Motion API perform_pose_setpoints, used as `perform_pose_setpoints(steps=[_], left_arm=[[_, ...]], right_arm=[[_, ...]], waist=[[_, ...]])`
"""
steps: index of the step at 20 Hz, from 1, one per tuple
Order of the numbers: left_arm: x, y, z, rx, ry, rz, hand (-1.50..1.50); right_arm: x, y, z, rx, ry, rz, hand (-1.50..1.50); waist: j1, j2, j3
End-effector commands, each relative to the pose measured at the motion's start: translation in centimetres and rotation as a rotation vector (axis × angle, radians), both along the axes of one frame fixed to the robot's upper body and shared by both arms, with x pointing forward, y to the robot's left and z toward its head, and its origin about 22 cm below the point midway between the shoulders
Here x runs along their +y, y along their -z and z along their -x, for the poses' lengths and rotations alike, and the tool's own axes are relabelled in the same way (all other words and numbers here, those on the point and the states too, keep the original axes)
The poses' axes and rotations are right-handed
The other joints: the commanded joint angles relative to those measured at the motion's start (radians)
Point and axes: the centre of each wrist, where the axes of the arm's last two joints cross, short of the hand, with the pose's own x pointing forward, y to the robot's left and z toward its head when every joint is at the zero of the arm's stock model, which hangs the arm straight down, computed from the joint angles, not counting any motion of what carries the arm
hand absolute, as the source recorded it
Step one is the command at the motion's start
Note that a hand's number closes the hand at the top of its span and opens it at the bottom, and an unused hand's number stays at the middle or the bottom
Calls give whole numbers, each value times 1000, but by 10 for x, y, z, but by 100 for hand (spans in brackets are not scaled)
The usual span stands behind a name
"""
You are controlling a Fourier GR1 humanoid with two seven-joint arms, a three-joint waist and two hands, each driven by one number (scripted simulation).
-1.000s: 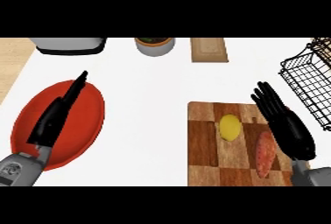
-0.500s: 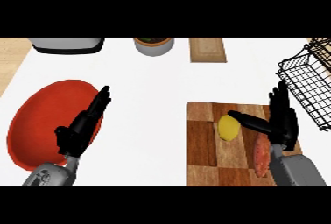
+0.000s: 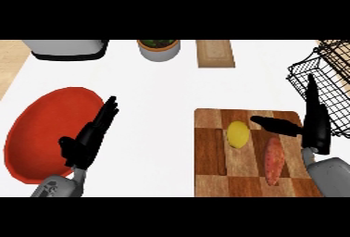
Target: Pick the sweet potato from the cutting board and place it in the tiered basket
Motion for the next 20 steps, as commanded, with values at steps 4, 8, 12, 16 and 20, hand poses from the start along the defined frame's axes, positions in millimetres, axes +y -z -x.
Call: perform_pose_setpoints(steps=[4, 8, 12, 16, 20], left_arm=[[8, -3, 1, -1, 19, -8, 0], [-1, 2, -2, 6, 14, -6, 0], [-1, 1, -8, -5, 4, 14, 0], [9, 2, -6, -19, 29, 12, 0], [12, 13, -11, -1, 15, 21, 0]], right_arm=[[-34, -6, 15, 540, -70, 368, -150], [-16, -43, 14, 741, -145, 516, -150], [26, -99, 12, 855, -188, 549, -150], [47, -136, 15, 907, -156, 530, -150], [62, -122, 18, 923, -128, 529, -150]], waist=[[16, -4, -9], [6, -6, -7], [8, -1, 0], [13, 3, 5], [6, 7, 4]])
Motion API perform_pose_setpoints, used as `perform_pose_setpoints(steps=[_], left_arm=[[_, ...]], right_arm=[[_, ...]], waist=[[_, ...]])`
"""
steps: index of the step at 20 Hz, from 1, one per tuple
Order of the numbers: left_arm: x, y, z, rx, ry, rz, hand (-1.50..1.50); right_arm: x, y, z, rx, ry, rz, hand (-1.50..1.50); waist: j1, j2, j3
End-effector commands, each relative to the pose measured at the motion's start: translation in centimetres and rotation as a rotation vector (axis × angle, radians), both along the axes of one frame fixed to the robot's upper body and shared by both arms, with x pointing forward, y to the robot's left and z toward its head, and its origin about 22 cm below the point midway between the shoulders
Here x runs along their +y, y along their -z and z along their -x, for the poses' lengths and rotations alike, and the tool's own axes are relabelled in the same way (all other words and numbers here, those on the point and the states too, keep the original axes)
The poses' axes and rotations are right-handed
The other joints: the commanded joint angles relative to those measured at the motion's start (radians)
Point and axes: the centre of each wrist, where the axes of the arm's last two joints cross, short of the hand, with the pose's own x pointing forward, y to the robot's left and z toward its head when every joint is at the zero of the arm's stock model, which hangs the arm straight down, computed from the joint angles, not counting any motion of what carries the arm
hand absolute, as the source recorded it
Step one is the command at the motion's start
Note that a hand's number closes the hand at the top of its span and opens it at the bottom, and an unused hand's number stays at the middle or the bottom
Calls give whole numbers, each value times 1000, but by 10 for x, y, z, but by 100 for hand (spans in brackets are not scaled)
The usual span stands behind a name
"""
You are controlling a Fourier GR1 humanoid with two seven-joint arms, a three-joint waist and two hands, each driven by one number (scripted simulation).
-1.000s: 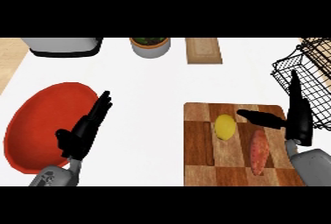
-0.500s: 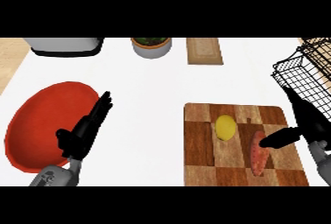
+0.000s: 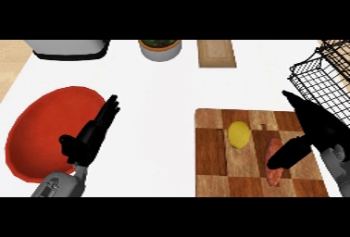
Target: Pick the sweet potato from the cutting board and place it in the tiered basket
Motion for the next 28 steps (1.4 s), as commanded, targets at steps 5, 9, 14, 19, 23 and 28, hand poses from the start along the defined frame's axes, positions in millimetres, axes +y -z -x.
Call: perform_pose_setpoints(steps=[5, 9, 14, 19, 23, 28], left_arm=[[-1, -4, 7, 10, -4, 1, 0], [-2, 1, -2, -1, -12, -9, 0], [-6, 1, -1, -2, -13, 2, 0], [7, -1, 0, 3, -17, 0, 0], [8, 1, -3, 4, -5, -12, 0], [0, -5, -4, 6, -24, -4, 0]], right_arm=[[-1, 3, 0, 102, 218, 201, -150], [-2, 29, -6, 196, 249, 200, -150], [6, 50, 12, 185, 277, 123, -150], [11, 67, 13, 186, 291, 140, -150], [-4, 67, 11, 207, 336, 158, -150], [-5, 99, 30, 232, 345, 136, -150]], waist=[[7, -2, 2], [4, 6, 1], [-8, 3, 4], [0, 3, 4], [-7, 5, 4], [-6, 5, 5]])
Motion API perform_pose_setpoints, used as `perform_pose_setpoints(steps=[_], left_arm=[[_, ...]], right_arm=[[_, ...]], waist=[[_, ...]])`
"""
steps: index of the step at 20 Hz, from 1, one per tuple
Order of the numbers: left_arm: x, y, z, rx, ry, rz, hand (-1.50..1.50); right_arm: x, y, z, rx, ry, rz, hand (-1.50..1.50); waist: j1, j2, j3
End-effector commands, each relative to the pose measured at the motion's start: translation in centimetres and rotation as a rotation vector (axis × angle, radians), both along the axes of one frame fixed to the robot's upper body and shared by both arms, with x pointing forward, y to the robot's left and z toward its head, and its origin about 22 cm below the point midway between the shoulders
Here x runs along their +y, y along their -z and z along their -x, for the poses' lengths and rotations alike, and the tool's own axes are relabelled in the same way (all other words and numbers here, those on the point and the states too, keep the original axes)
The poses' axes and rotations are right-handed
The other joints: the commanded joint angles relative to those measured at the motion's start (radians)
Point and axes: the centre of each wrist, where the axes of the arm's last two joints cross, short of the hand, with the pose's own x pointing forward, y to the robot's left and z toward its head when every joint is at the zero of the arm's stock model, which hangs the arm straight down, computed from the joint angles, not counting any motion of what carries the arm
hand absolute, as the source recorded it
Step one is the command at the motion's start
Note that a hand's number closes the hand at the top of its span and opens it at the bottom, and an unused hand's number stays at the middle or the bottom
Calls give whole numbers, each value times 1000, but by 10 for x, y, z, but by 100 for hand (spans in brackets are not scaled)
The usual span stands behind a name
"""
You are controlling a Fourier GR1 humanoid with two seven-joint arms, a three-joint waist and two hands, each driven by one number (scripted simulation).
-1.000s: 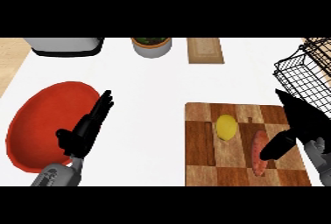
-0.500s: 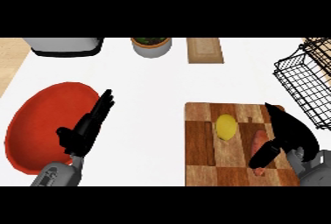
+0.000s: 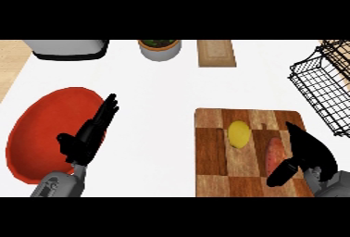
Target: Pick the sweet potato from the cutting board and place it in the tiered basket
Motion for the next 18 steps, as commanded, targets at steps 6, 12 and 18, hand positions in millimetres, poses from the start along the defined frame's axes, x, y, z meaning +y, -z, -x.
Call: perform_pose_setpoints(steps=[6, 12, 18], left_arm=[[0, 3, -2, 16, -4, 0, 0], [-15, 5, -2, -6, 16, -10, 0], [-1, 8, 1, -8, 7, -17, 0]], right_arm=[[2, 8, 1, 48, 186, 39, -150], [8, 47, 18, 61, 174, 15, -150], [4, 39, -3, -138, 114, -15, 150]], waist=[[2, 2, 0], [1, 3, 1], [5, 3, 1]])
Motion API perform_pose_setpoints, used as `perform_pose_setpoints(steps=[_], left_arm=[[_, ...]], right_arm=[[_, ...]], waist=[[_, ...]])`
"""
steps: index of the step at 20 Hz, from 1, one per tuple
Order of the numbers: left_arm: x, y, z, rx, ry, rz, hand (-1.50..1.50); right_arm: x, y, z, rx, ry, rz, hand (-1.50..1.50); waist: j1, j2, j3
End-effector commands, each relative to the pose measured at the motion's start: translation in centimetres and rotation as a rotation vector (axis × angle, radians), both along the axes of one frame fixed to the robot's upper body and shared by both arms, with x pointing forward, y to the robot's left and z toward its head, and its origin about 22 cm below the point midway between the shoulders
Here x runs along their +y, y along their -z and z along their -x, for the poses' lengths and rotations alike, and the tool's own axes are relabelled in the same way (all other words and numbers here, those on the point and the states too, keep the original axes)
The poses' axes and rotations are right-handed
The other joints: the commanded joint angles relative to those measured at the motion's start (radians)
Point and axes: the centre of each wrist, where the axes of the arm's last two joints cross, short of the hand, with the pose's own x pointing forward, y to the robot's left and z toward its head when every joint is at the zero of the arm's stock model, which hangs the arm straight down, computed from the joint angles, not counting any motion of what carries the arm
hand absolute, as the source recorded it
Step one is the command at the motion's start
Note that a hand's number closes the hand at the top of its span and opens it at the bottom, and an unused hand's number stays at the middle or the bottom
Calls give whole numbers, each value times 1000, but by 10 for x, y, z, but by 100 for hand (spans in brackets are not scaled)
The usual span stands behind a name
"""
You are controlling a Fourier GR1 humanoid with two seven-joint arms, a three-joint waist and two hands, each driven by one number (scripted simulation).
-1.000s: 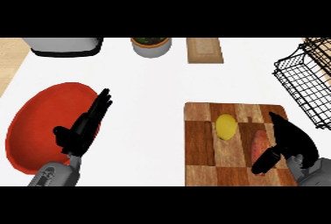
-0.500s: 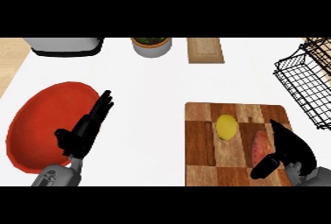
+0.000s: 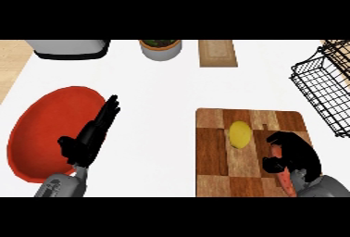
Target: Pick the sweet potato from the cutting board and place it in the tiered basket
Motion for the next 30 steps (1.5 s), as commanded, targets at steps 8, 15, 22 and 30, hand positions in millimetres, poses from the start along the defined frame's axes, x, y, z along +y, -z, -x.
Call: perform_pose_setpoints(steps=[8, 15, 22, 30], left_arm=[[-2, 6, -1, 10, -8, -19, 0], [20, 3, 10, 37, -61, -14, 0], [22, 4, 19, 30, -72, -2, 0], [9, 2, 2, 9, -48, -25, 0]], right_arm=[[20, 7, -12, -85, 53, 40, 150], [-104, 9, 40, -92, 368, 223, 150], [-199, -44, 87, -380, 612, 285, 150], [-197, -127, 109, -766, 536, 263, 150]], waist=[[1, 1, -1], [-63, -13, 0], [-85, -20, -1], [-48, -5, -2]])
